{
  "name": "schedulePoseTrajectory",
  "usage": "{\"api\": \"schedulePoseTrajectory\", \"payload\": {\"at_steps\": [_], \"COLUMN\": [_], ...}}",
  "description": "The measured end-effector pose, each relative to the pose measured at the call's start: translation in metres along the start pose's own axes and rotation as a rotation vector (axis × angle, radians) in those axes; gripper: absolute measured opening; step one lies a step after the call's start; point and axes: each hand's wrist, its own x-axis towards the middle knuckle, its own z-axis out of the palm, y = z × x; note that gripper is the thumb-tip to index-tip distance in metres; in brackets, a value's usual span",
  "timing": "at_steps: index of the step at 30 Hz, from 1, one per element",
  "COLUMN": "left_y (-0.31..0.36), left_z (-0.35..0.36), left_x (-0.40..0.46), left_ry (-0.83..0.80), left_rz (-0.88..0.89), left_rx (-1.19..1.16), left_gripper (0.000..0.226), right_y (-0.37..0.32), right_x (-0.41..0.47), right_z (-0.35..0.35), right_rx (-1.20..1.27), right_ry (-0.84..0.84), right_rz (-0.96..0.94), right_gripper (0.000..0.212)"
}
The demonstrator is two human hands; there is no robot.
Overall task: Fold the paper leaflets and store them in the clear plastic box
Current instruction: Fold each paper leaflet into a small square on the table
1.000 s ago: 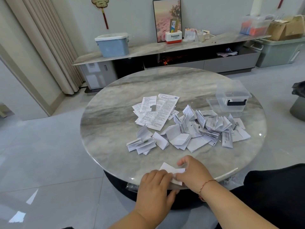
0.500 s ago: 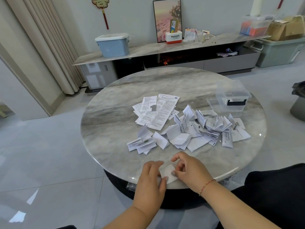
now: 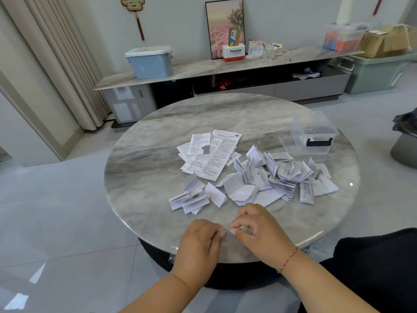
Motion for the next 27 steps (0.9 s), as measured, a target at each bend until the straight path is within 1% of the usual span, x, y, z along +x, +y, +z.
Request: {"api": "schedulePoseTrajectory", "payload": {"at_steps": [2, 4, 5, 7, 10, 12, 14, 16, 19, 21, 22, 23, 24, 25, 26, 27], "left_y": [0.009, 0.016, 0.018, 0.020, 0.013, -0.001, -0.017, -0.026, -0.028, -0.031, -0.036, -0.041, -0.046, -0.049, -0.052, -0.057], "left_z": [-0.004, -0.008, -0.011, -0.016, -0.032, -0.042, -0.048, -0.051, -0.045, -0.037, -0.031, -0.025, -0.022, -0.021, -0.021, -0.023], "left_x": [0.007, 0.015, 0.020, 0.029, 0.054, 0.078, 0.100, 0.120, 0.144, 0.156, 0.162, 0.167, 0.172, 0.177, 0.183, 0.192], "left_ry": [0.001, -0.004, -0.009, -0.001, 0.141, 0.208, 0.232, 0.199, 0.110, 0.062, 0.023, -0.037, -0.118, -0.184, -0.203, -0.176], "left_rz": [-0.064, -0.092, -0.128, -0.250, -0.494, -0.637, -0.763, -0.844, -0.889, -0.892, -0.879, -0.841, -0.784, -0.713, -0.640, -0.584], "left_rx": [-0.063, -0.096, -0.103, -0.122, -0.217, -0.251, -0.325, -0.398, -0.422, -0.395, -0.344, -0.235, -0.077, 0.082, 0.216, 0.309], "left_gripper": [0.021, 0.014, 0.016, 0.024, 0.019, 0.020, 0.027, 0.031, 0.016, 0.015, 0.017, 0.020, 0.024, 0.032, 0.040, 0.044], "right_y": [-0.002, -0.004, -0.004, -0.003, 0.003, 0.005, 0.004, 0.003, 0.005, 0.004, 0.004, 0.005, 0.006, 0.007, 0.008, 0.009], "right_x": [0.002, 0.005, 0.006, 0.010, 0.016, 0.019, 0.021, 0.022, 0.025, 0.027, 0.030, 0.031, 0.032, 0.033, 0.034, 0.036], "right_z": [-0.001, -0.001, -0.002, -0.007, -0.018, -0.022, -0.019, -0.014, -0.009, -0.007, -0.006, -0.005, -0.004, -0.005, -0.005, -0.004], "right_rx": [-0.016, -0.003, 0.011, 0.033, 0.053, 0.085, 0.082, 0.058, 0.034, 0.041, 0.042, 0.043, 0.045, 0.050, 0.055, 0.060], "right_ry": [0.037, 0.058, 0.076, 0.125, 0.226, 0.280, 0.291, 0.275, 0.263, 0.258, 0.252, 0.250, 0.252, 0.255, 0.252, 0.248], "right_rz": [-0.016, -0.005, 0.011, 0.058, 0.146, 0.199, 0.208, 0.193, 0.181, 0.185, 0.187, 0.191, 0.193, 0.192, 0.197, 0.203], "right_gripper": [0.014, 0.012, 0.011, 0.012, 0.022, 0.022, 0.020, 0.020, 0.021, 0.016, 0.012, 0.010, 0.012, 0.013, 0.014, 0.014]}}
